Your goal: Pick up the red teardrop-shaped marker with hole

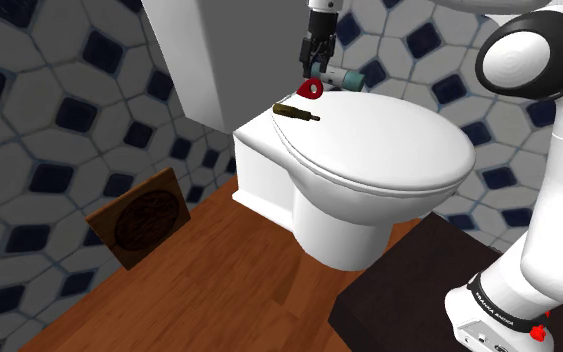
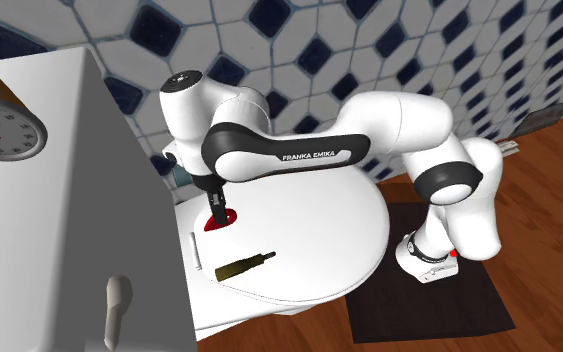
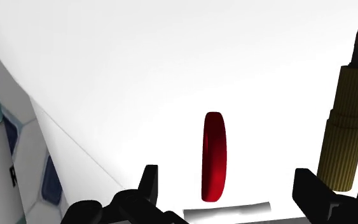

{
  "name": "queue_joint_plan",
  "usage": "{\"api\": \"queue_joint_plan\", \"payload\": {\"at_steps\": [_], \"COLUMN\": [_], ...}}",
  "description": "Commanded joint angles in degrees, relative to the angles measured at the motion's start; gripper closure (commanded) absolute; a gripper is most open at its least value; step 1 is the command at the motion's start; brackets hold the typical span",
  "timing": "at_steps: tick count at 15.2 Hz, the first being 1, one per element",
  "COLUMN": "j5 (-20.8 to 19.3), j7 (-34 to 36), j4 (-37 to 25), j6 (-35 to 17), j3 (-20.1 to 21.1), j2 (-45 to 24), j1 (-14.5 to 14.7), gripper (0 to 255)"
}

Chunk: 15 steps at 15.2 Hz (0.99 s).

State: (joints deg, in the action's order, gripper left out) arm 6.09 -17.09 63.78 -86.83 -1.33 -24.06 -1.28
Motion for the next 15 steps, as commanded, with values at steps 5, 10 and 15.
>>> {"api": "queue_joint_plan", "payload": {"at_steps": [5,10,15], "j5": [0.00,-0.01,-0.01], "j7": [-0.54,-0.49,-0.48], "j4": [7.16,7.02,6.96], "j6": [-5.72,-5.62,-5.58], "j3": [-0.01,0.00,0.00], "j2": [1.49,1.45,1.43], "j1": [0.16,0.18,0.18], "gripper": [0,255,255]}}
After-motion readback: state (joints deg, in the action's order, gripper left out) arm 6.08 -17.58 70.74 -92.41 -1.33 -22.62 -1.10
